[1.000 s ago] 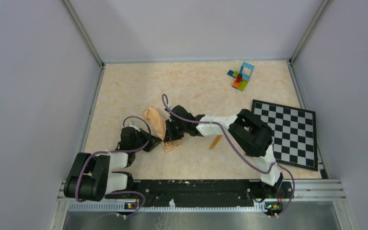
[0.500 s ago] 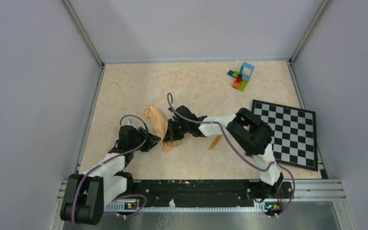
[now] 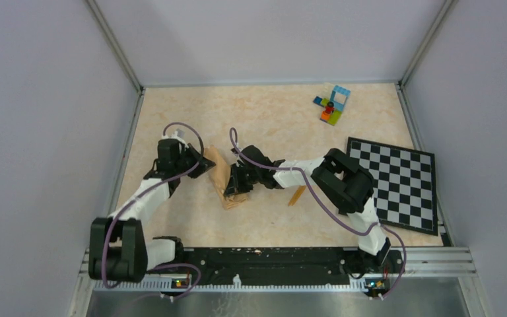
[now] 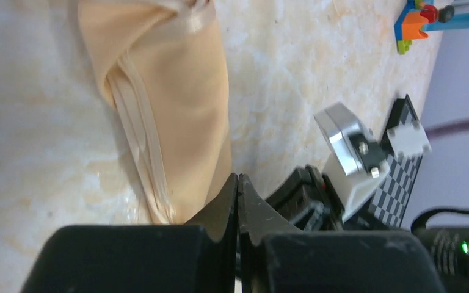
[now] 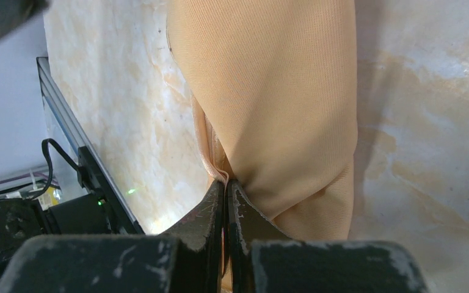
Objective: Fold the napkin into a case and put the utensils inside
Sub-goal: Smooth out the smaller rectangle-folded napkin at the center of the board.
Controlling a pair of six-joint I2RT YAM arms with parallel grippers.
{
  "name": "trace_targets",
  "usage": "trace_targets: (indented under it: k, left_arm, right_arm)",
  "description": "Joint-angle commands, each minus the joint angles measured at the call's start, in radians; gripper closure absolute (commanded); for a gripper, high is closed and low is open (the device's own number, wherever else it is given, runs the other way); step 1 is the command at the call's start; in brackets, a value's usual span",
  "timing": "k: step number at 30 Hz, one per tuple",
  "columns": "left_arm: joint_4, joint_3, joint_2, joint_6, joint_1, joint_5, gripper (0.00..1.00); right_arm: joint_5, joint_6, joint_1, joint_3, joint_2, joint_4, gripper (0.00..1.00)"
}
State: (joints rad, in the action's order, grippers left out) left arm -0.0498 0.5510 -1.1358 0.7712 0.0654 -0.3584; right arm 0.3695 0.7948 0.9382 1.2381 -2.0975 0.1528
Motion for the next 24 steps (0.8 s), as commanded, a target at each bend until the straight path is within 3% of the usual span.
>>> trace_targets:
  k: [1, 7, 21, 24]
  left_arm:
    - [0.071, 0.124, -0.180, -0.095, -0.020, -0.088, 1.00]
    - [0.145, 0.170, -0.325, -0.091, -0.029, -0.069, 1.00]
    - [0.097, 0.274, -0.545, -0.150, -0.029, 0.120, 1.00]
    - [0.092, 0.279, -0.596, -0.173, -0.034, 0.142, 1.00]
  right_arm:
    - [-0.031, -0.034, -0.003, -0.023, -0.030, -0.037, 1.00]
    - [-0.032, -0.038, -0.003, -0.026, -0.024, -0.034, 1.00]
    - [-0.008, -0.065, 0.001, -0.027, -0.015, -0.009, 1.00]
    - [-0.003, -0.118, 0.009, -0.008, 0.001, -0.038, 0.96]
